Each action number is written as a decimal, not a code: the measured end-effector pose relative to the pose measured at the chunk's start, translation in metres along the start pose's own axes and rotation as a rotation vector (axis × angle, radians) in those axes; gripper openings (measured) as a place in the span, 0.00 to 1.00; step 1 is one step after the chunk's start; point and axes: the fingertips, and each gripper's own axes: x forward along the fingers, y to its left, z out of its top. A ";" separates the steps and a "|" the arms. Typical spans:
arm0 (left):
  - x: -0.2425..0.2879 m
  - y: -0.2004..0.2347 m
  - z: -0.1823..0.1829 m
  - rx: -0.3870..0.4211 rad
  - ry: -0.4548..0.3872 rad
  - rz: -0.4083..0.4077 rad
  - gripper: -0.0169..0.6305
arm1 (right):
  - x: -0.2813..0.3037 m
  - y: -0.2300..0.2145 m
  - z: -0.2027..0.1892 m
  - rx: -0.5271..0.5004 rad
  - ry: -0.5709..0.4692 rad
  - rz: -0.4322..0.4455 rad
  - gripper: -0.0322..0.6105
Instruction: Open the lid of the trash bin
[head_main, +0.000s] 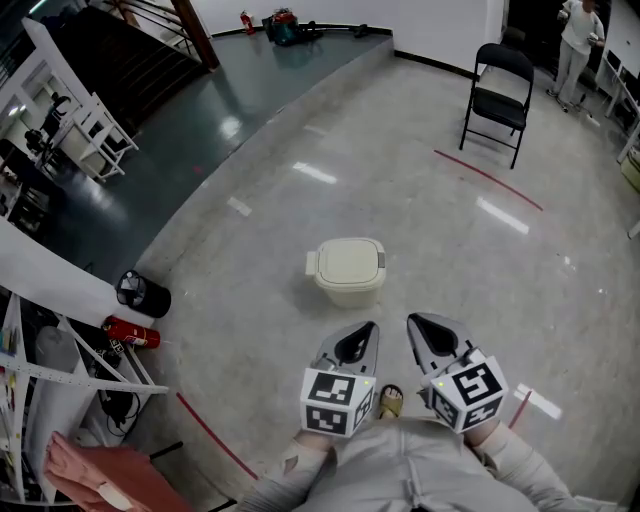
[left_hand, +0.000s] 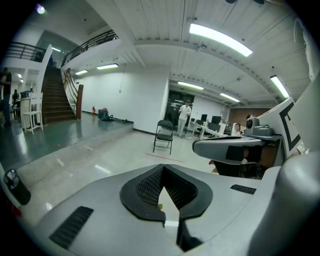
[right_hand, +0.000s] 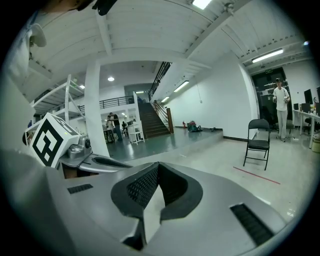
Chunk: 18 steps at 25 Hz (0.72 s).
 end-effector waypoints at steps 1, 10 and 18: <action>0.005 0.000 0.000 -0.008 0.000 0.003 0.03 | 0.000 -0.005 0.000 0.000 0.003 0.003 0.05; 0.028 0.004 -0.001 -0.048 0.026 0.029 0.03 | 0.009 -0.029 -0.017 0.040 0.065 0.011 0.05; 0.056 0.020 -0.015 -0.082 0.071 0.033 0.03 | 0.038 -0.055 -0.034 0.065 0.112 0.003 0.05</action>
